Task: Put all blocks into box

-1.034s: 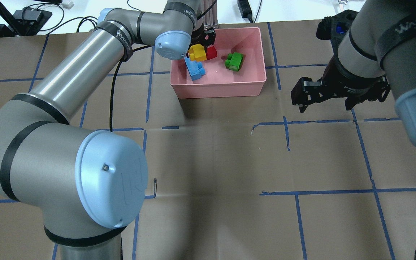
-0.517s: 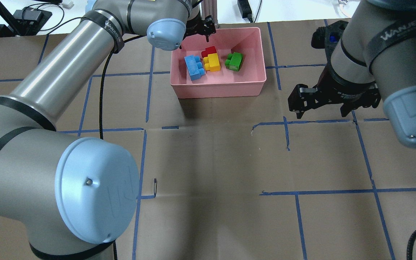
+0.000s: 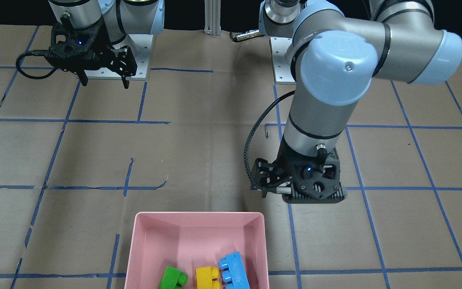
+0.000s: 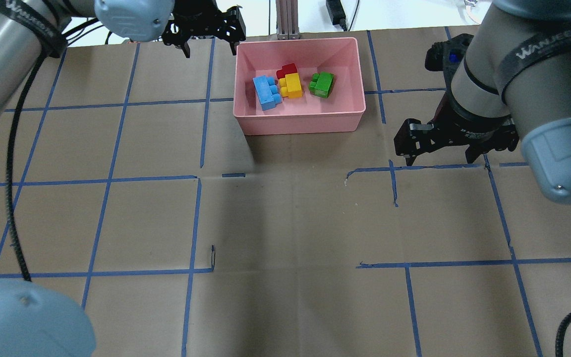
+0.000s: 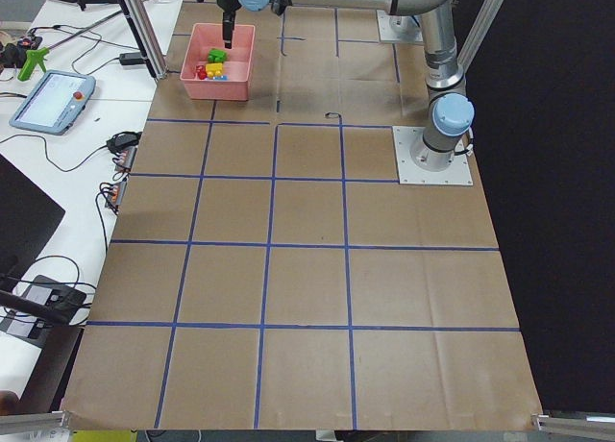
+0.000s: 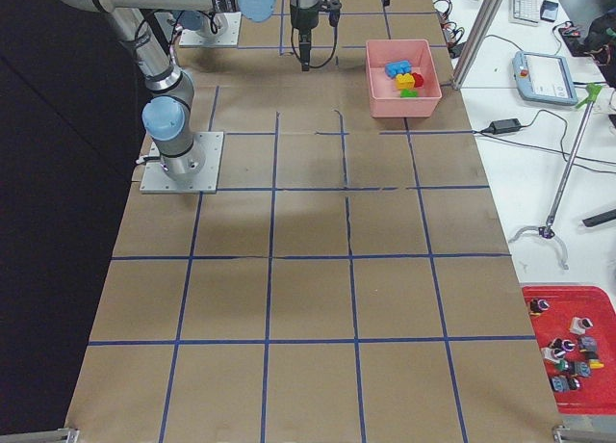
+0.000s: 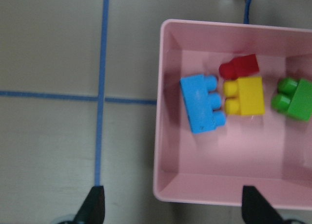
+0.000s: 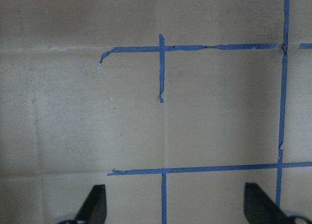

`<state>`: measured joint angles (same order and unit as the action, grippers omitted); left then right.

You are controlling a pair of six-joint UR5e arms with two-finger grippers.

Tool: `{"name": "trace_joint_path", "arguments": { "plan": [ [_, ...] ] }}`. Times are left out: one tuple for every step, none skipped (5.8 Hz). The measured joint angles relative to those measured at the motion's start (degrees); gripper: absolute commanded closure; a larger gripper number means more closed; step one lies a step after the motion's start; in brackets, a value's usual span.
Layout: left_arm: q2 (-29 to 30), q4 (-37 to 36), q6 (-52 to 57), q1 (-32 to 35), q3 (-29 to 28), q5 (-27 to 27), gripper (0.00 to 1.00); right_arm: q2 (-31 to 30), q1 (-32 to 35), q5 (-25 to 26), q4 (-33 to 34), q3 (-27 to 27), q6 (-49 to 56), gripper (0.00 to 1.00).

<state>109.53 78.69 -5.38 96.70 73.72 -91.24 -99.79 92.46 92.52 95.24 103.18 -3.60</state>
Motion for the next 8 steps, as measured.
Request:
{"name": "trace_joint_path", "arguments": {
  "plan": [
    [-8.3,0.5,4.6,-3.0,7.9,1.4,0.00,0.1,0.0,0.0,0.0,0.0,0.0,0.00],
    [-15.2,0.7,7.8,-5.5,14.5,2.0,0.00,0.1,0.0,0.0,0.0,0.1,0.0,0.00],
    [-19.9,0.5,8.8,-6.4,19.7,2.0,0.00,0.1,0.0,0.0,0.0,0.1,0.0,0.00],
    [-22.3,0.3,8.5,-6.6,22.5,1.8,0.00,0.1,0.0,0.0,0.0,0.0,-0.1,0.00],
    [-23.0,0.3,8.1,-6.5,23.2,1.8,0.00,0.2,0.0,0.0,0.0,0.0,-0.1,0.00],
    [-23.1,0.5,7.9,-6.5,23.3,1.8,0.00,0.3,0.0,-0.1,0.1,0.0,0.0,0.00],
    [-23.1,0.5,7.9,-6.5,23.4,1.8,0.00,0.3,0.0,-0.1,0.1,0.0,0.0,0.00],
    [-23.2,0.6,7.8,-6.5,23.4,1.8,0.00,0.3,0.0,-0.1,0.2,0.0,0.0,0.00]
  ]
}}
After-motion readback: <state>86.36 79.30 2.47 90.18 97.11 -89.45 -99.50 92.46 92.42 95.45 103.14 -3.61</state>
